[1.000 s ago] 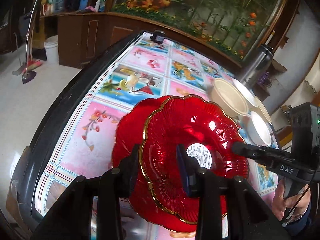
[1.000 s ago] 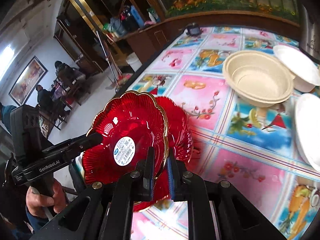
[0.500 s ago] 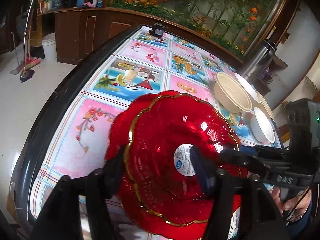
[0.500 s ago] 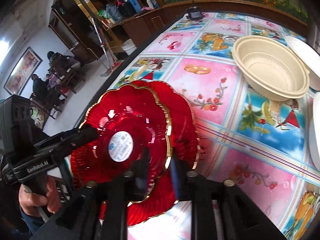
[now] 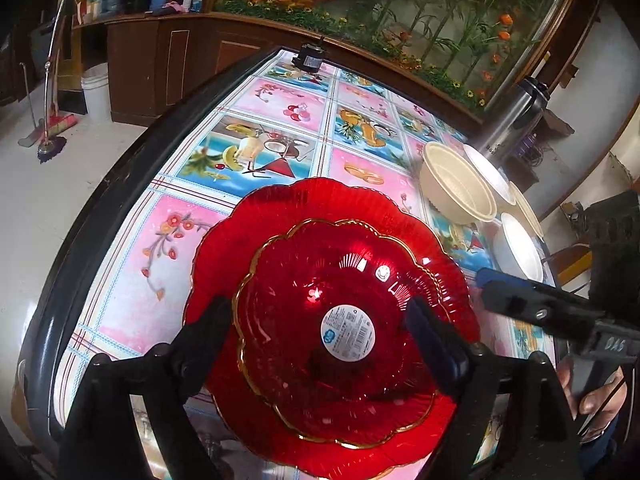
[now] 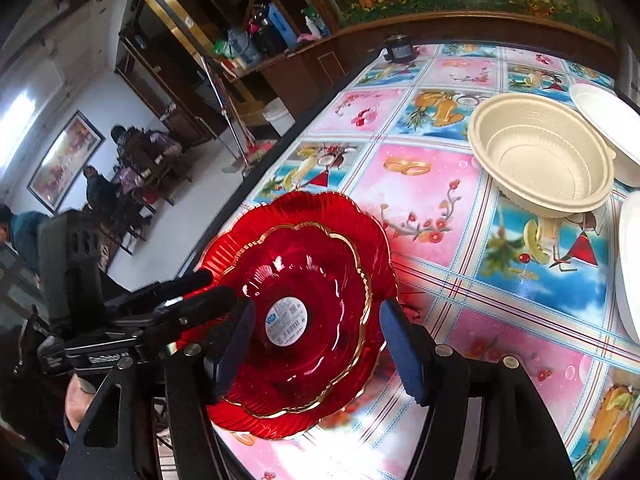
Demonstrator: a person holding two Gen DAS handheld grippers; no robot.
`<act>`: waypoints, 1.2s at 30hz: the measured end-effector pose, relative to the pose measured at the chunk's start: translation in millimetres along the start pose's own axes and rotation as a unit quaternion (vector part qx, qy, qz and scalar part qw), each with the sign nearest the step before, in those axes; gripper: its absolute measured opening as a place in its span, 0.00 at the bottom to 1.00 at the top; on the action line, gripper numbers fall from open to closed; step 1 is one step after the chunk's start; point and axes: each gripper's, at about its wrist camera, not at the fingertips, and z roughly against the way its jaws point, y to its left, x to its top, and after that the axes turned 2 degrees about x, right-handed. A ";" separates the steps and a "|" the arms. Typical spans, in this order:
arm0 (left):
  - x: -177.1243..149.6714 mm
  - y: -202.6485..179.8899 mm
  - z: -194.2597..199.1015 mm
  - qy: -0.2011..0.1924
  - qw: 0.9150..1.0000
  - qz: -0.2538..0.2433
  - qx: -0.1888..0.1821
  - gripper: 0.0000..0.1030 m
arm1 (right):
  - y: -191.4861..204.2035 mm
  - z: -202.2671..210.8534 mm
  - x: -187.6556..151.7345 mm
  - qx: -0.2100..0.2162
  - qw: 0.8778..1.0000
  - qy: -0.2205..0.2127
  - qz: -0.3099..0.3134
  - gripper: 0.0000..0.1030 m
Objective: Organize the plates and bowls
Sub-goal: 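Lower the small red plate onto the large plate and open the right tool, then move the right tool toward the white plate while the left tool holds the stacked plates, then grasp the rim of the flat white plate with the right tool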
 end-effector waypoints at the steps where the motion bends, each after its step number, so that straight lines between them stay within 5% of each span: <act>1: -0.4 -0.7 2.5 -0.004 1.000 -0.001 0.001 0.86 | -1.7 5.0 -1.0 0.005 1.000 -0.005 -0.001 0.68; 6: -1.0 -4.5 15.9 -0.024 1.000 -0.004 0.016 0.87 | -19.9 36.4 -5.0 0.006 0.999 -0.050 -0.013 0.68; 11: -4.1 -21.3 39.5 -0.065 0.998 -0.011 0.014 0.87 | -64.3 71.4 -14.0 -0.042 0.990 -0.133 -0.035 0.68; 15: -8.6 -55.3 41.8 -0.085 0.996 -0.036 -0.010 0.87 | -103.2 99.0 -23.5 -0.128 0.960 -0.244 -0.045 0.68; 18: -16.8 -97.5 24.9 -0.070 0.993 -0.075 -0.051 0.87 | -116.2 123.9 -24.1 -0.102 0.949 -0.293 -0.056 0.68; 21: -31.4 -150.0 -7.7 -0.044 0.985 -0.127 -0.105 0.87 | -110.8 146.4 -19.2 -0.188 0.919 -0.346 -0.006 0.67; 25: -51.5 -194.8 -56.0 0.021 0.974 -0.176 -0.140 0.87 | -121.4 152.2 -13.4 -0.259 0.903 -0.344 0.004 0.67; 28: -57.2 -214.5 -72.0 0.013 0.968 -0.224 -0.110 0.90 | -150.3 152.6 -11.2 -0.240 0.918 -0.309 -0.059 0.67; 33: -55.6 -222.0 -77.8 -0.015 0.967 -0.246 -0.069 0.91 | -173.4 147.1 -12.2 -0.258 0.918 -0.282 -0.110 0.67; 36: -54.5 -237.7 -71.1 -0.037 0.957 -0.285 -0.048 0.91 | -169.0 152.5 -21.6 -0.272 0.910 -0.295 -0.108 0.67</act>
